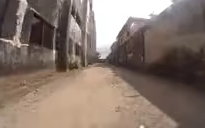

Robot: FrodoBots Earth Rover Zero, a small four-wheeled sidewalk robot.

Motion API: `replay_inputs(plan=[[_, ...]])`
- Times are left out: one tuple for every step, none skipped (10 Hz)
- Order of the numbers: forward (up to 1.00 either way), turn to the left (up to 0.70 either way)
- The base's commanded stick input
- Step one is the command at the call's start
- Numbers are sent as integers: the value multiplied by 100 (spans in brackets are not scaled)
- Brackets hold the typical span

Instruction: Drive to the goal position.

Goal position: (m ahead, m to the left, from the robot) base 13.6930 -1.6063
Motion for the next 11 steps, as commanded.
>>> replay_inputs(plan=[[100, 0], [100, 0], [100, 0], [100, 0], [100, 0], [100, 0], [100, 0], [100, 0], [100, 0], [100, 0], [100, 0]])
